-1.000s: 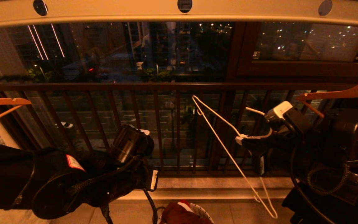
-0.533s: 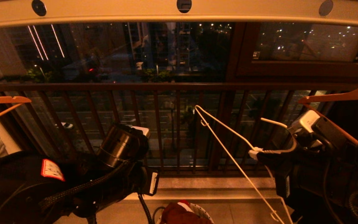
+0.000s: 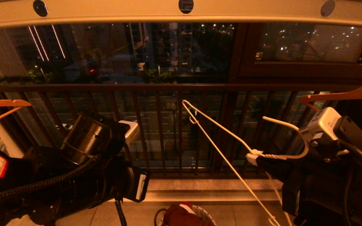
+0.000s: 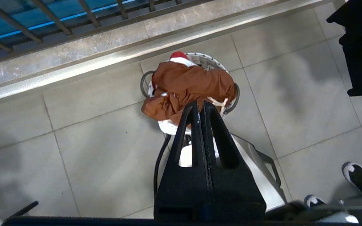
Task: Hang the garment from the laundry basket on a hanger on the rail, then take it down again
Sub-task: Hang the clothes rack on the clothesline
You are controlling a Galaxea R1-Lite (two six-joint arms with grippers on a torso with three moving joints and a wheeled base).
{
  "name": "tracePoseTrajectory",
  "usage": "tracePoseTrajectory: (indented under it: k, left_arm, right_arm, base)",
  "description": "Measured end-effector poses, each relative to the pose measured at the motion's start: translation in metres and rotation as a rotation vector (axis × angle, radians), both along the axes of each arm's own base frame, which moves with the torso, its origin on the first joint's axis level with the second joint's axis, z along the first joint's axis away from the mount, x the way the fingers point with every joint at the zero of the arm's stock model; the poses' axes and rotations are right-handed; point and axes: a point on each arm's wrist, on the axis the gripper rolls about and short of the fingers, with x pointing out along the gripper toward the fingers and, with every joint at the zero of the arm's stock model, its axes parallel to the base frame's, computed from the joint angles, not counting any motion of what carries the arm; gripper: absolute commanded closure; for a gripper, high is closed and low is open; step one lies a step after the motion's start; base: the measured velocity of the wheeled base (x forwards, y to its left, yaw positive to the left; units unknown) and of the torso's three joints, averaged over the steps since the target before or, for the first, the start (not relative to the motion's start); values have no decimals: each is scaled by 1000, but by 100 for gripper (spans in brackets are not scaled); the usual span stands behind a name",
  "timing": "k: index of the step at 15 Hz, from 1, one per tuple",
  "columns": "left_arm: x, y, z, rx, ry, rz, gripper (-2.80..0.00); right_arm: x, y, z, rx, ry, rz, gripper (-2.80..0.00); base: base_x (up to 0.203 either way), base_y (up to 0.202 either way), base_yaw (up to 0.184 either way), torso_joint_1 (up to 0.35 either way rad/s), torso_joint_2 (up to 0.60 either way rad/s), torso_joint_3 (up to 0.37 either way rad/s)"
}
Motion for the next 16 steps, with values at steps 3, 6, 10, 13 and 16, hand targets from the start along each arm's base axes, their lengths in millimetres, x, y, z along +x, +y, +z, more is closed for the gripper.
tracePoseTrajectory:
  k: [3,6,10,13,16]
  left_arm:
    - [-9,8,17,-12,-10,-1,0]
    - [-19,18,31,-8,-5,-1,0]
    - [-30,28,45,-5,-14,-7,0]
    - [-34,32,53,-28,-40,-9,0]
    - [-37,35,56,-18,-62,-28,0]
  right_arm:
    - [-5,19,16,18,-9,-15,0]
    - [-5,38,28,18,-14,-32,0]
    - [1,51,47,-9,2,-45,0]
    - [8,59,65,-17,-2,-84,0]
    - [15,69,87,5,-26,-114,0]
  base:
    - [0,0,0,0,0,0]
    - [0,0,0,0,0,0]
    - [0,0,0,0,0,0]
    - [0,0,0,0,0,0]
    - [0,0,0,0,0,0]
